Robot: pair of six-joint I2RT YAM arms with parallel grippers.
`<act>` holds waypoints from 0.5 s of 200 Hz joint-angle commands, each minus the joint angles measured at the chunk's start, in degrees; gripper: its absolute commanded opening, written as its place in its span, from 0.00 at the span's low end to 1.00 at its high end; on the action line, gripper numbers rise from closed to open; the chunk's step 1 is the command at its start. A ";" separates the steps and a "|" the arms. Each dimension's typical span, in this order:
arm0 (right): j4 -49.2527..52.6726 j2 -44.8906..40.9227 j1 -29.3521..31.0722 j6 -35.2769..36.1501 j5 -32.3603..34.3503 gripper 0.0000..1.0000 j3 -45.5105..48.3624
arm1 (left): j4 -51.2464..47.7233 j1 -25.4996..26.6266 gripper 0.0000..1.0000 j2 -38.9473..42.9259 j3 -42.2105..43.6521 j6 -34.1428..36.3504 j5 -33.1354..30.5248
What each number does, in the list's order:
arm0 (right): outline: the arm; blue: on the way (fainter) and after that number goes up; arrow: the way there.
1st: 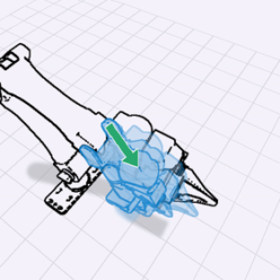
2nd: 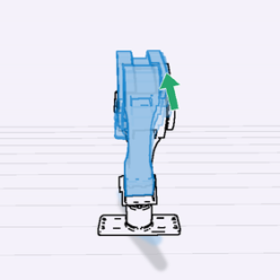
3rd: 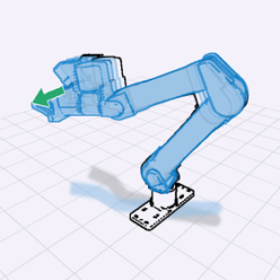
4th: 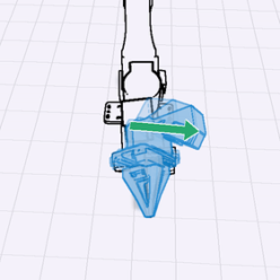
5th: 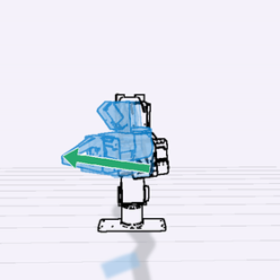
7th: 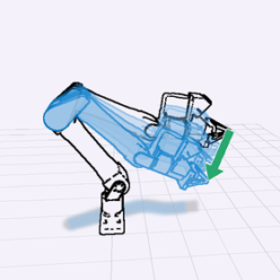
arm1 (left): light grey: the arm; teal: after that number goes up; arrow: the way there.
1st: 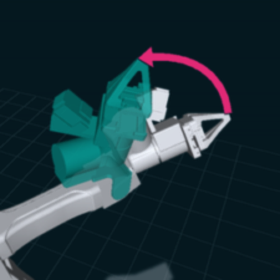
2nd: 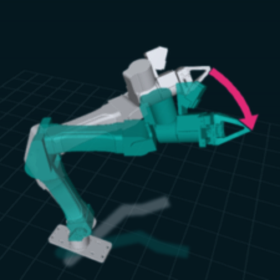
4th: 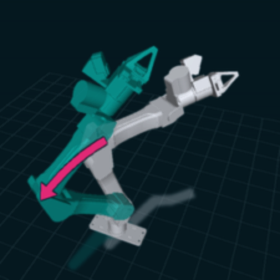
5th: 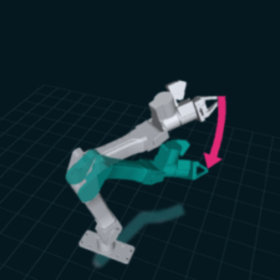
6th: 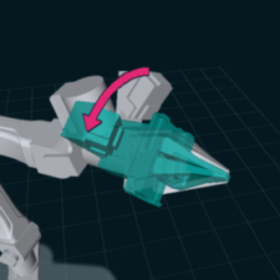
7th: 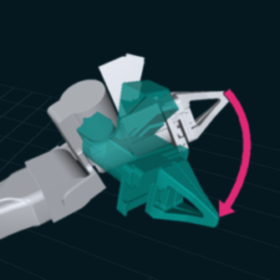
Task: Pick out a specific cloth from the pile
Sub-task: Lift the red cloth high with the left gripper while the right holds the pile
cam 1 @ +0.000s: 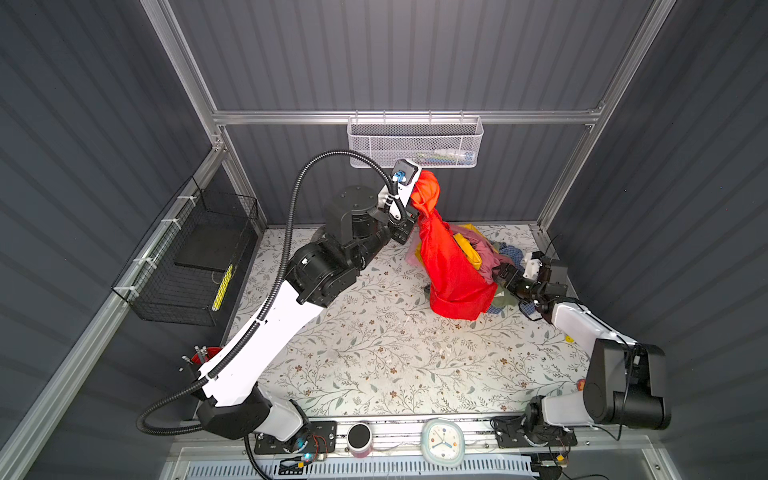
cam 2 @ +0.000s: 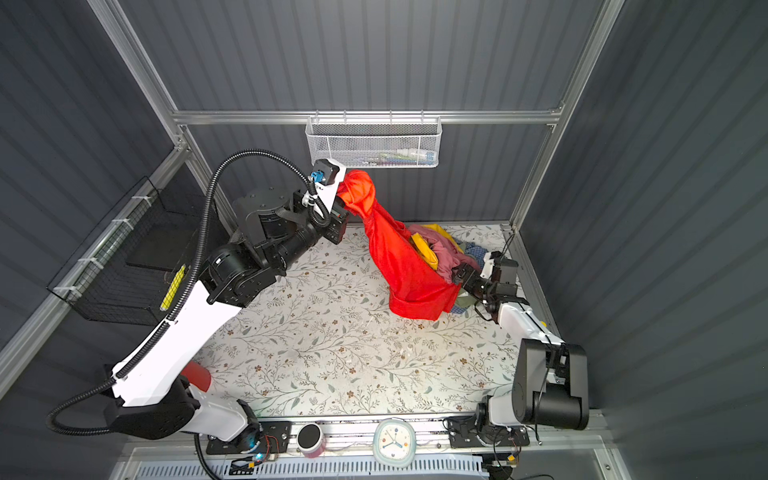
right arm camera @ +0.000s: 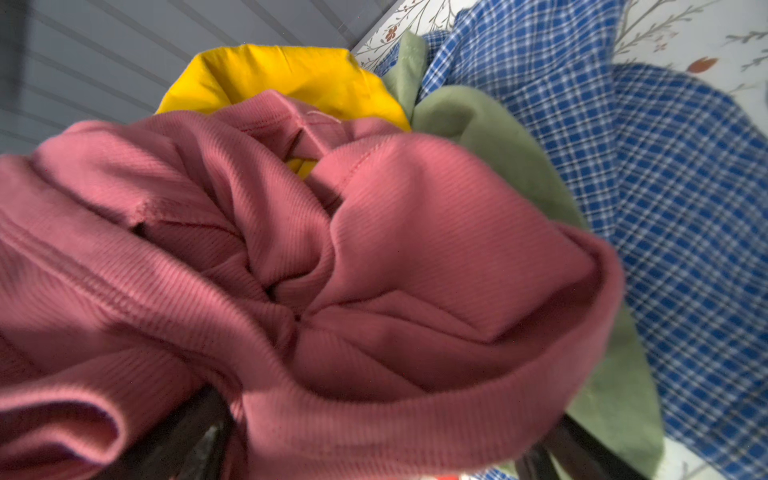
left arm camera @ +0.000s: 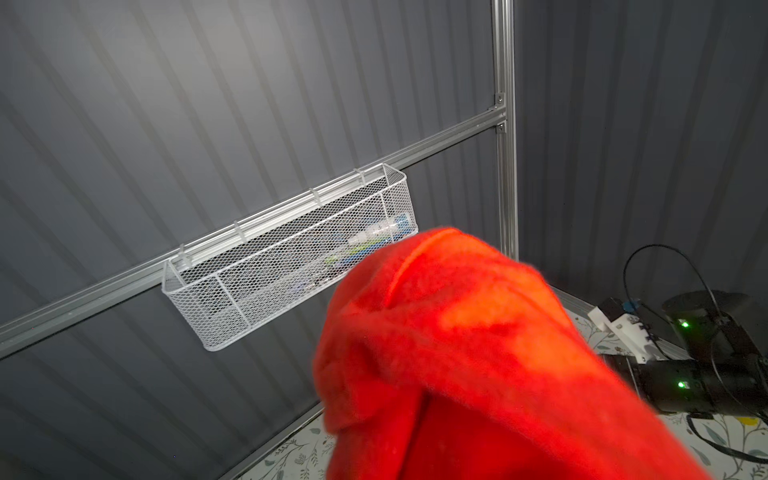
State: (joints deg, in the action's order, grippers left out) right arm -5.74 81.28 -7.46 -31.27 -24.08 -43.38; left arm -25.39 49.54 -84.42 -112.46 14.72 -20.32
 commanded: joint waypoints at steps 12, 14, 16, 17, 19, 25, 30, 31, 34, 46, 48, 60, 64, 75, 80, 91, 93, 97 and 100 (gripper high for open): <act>0.84 1.06 -0.21 -0.20 1.34 0.99 -0.31 | 3.70 0.03 0.00 4.22 -5.03 3.92 -5.56; 0.87 1.07 -0.26 -0.18 1.41 0.99 -0.37 | 3.68 0.03 0.00 4.36 -5.04 4.05 -5.82; 0.87 1.08 -0.27 -0.19 1.47 0.99 -0.39 | 3.61 0.01 0.00 4.38 -5.11 4.25 -5.99; 0.89 1.12 -0.27 -0.15 1.48 0.99 -0.39 | 3.65 0.02 0.00 4.41 -5.12 4.30 -6.11; 0.90 1.16 -0.23 -0.12 1.46 0.99 -0.39 | 3.60 0.03 0.00 4.48 -5.13 4.43 -6.31; 1.00 1.28 -0.22 -0.07 1.63 0.99 -0.48 | 3.51 0.03 0.00 4.68 -5.21 4.87 -6.86; 1.08 1.33 -0.22 -0.10 1.71 0.99 -0.53 | 3.48 0.04 0.00 4.86 -5.22 5.17 -7.36; 1.13 1.34 -0.25 -0.06 1.73 0.99 -0.55 | 3.49 0.03 0.00 4.87 -5.22 5.20 -7.41; 1.24 1.34 -0.20 -0.07 1.87 0.99 -0.57 | 3.38 0.02 0.00 4.97 -5.30 5.37 -7.66; 1.42 1.44 -0.22 -0.03 2.26 0.99 -0.72 | 2.82 0.04 0.00 5.08 -5.61 5.99 -8.46; 1.45 1.50 -0.26 -0.05 2.36 0.99 -0.74 | 2.74 0.03 0.00 5.06 -5.58 6.12 -8.67; 1.67 1.77 -0.27 -0.09 2.88 0.99 -0.90 | 2.48 0.03 0.00 5.14 -5.71 6.76 -9.60; 1.70 1.85 -0.21 -0.04 3.04 0.99 -0.99 | 2.49 0.03 0.00 5.15 -5.75 6.90 -9.92; 2.00 2.15 -0.20 0.05 3.13 0.99 -1.17 | 2.49 0.03 0.00 5.23 -5.75 7.40 -10.52; 2.09 2.32 -0.23 0.00 3.16 0.99 -1.27 | 2.45 0.02 0.00 5.23 -5.70 7.58 -10.58; 2.25 2.63 -0.20 0.01 3.17 0.99 -1.45 | 2.49 0.01 0.00 5.37 -5.89 7.76 -10.73; 2.25 2.72 -0.23 0.10 3.16 0.99 -1.45 | 2.46 -0.04 0.00 5.33 -5.91 7.80 -10.76; 2.29 2.85 -0.26 0.10 3.16 0.99 -1.54 | 2.52 0.01 0.00 5.43 -5.91 7.94 -10.90; 2.35 2.96 -0.20 0.10 3.16 0.99 -1.60 | 2.53 0.03 0.00 5.44 -5.92 7.93 -10.93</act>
State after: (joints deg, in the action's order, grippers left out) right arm -5.19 82.91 -7.46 -31.29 -22.63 -43.75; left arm -27.44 49.54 -82.13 -115.26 20.47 -27.86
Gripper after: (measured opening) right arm 0.991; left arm 0.063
